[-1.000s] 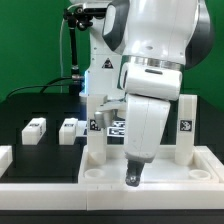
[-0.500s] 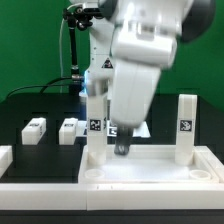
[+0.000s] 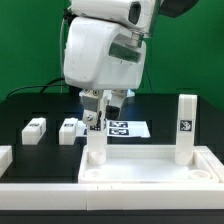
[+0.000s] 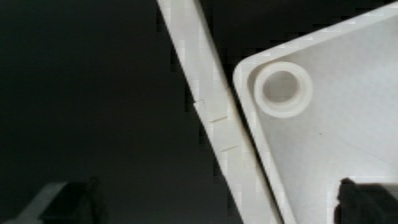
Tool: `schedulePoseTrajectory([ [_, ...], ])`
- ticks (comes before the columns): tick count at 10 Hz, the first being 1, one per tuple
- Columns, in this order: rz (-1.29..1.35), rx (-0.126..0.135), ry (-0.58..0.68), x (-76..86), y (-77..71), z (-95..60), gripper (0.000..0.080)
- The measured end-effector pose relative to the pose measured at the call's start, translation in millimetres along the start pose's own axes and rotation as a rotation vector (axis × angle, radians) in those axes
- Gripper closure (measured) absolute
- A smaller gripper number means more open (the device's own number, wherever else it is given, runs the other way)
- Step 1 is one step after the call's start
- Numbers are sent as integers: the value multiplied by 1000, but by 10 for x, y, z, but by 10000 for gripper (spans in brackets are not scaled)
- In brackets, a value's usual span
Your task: Assemble desk
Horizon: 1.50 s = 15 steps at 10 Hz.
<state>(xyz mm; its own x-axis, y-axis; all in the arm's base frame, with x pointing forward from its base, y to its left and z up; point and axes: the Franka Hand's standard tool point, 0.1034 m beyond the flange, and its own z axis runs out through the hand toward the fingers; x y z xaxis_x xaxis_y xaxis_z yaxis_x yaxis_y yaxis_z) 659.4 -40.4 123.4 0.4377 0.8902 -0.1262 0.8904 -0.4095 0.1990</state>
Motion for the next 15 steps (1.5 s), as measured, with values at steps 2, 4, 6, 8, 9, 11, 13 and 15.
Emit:
schedulePoseTrajectory([
  [2,138,-13,16,-13,-17,63,151],
  [4,251,33,8,-352,-186,217,151],
  [6,361,47,16,-750,-152,88,151],
  [8,526,75,1,-1184,-236,115,151],
  [9,611,79,-7,-1213,-260,132,151],
  [11,701,81,-6,-1174,-267,132,151],
  [13,828,87,-8,-1166,-275,141,151],
  [15,1012,180,3,-1304,-279,141,151],
])
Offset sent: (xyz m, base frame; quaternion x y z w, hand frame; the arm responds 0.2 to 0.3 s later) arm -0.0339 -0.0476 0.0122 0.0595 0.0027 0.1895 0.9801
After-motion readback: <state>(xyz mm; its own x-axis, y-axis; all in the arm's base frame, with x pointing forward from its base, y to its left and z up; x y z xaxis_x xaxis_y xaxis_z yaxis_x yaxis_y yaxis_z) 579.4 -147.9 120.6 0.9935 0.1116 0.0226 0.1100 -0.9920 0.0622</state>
